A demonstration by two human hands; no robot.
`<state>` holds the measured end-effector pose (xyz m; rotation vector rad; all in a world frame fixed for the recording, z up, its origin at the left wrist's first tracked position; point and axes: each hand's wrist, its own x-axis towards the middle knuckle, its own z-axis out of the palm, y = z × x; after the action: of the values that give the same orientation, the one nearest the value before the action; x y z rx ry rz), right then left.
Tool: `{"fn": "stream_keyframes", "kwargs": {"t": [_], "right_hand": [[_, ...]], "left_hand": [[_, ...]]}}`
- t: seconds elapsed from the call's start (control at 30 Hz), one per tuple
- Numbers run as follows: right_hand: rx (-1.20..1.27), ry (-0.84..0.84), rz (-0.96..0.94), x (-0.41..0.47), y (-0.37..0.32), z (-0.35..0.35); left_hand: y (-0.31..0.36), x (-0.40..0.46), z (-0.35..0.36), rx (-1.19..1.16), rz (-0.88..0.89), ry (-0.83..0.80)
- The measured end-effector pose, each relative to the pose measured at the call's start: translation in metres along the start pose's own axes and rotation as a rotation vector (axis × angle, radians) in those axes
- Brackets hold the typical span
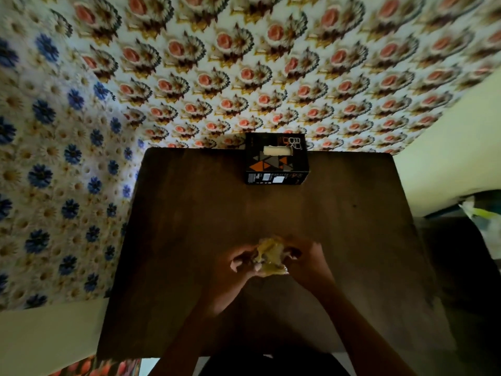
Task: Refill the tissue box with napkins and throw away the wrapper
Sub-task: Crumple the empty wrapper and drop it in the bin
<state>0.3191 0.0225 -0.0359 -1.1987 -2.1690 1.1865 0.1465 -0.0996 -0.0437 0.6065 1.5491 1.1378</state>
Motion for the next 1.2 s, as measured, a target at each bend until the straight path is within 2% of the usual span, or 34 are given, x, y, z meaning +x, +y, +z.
{"fn": "stream_keyframes", "kwargs": {"t": [0.13, 0.27, 0.47, 0.57, 0.7, 0.8, 1.0, 1.07, 1.2], "right_hand": [[0.002, 0.074, -0.077, -0.019, 0.000, -0.033], [-0.032, 0.179, -0.073, -0.043, 0.011, -0.060], [0.259, 0.129, -0.026, -0.086, 0.049, -0.131], [0.277, 0.163, 0.050, -0.118, 0.071, -0.170], [0.334, 0.241, 0.096, -0.162, 0.118, -0.232], [0.335, 0.235, 0.152, -0.189, 0.147, -0.276], [0.290, 0.376, 0.195, -0.224, 0.190, -0.342], [0.288, 0.419, 0.217, -0.224, 0.205, -0.354], [0.323, 0.501, 0.267, -0.208, 0.239, -0.372]], "left_hand": [[0.017, -0.005, 0.035, -0.052, 0.033, -0.028], [0.032, -0.005, 0.083, 0.143, 0.194, 0.074], [0.033, -0.011, 0.157, 0.259, 0.274, 0.108], [0.034, -0.020, 0.210, 0.293, 0.264, 0.050], [0.024, -0.037, 0.289, 0.170, 0.142, -0.055], [0.020, -0.052, 0.350, 0.101, 0.128, -0.078], [0.023, -0.073, 0.449, 0.005, 0.145, -0.143], [0.023, -0.072, 0.470, -0.019, 0.178, -0.128], [0.015, -0.046, 0.506, -0.136, 0.143, 0.009]]}}
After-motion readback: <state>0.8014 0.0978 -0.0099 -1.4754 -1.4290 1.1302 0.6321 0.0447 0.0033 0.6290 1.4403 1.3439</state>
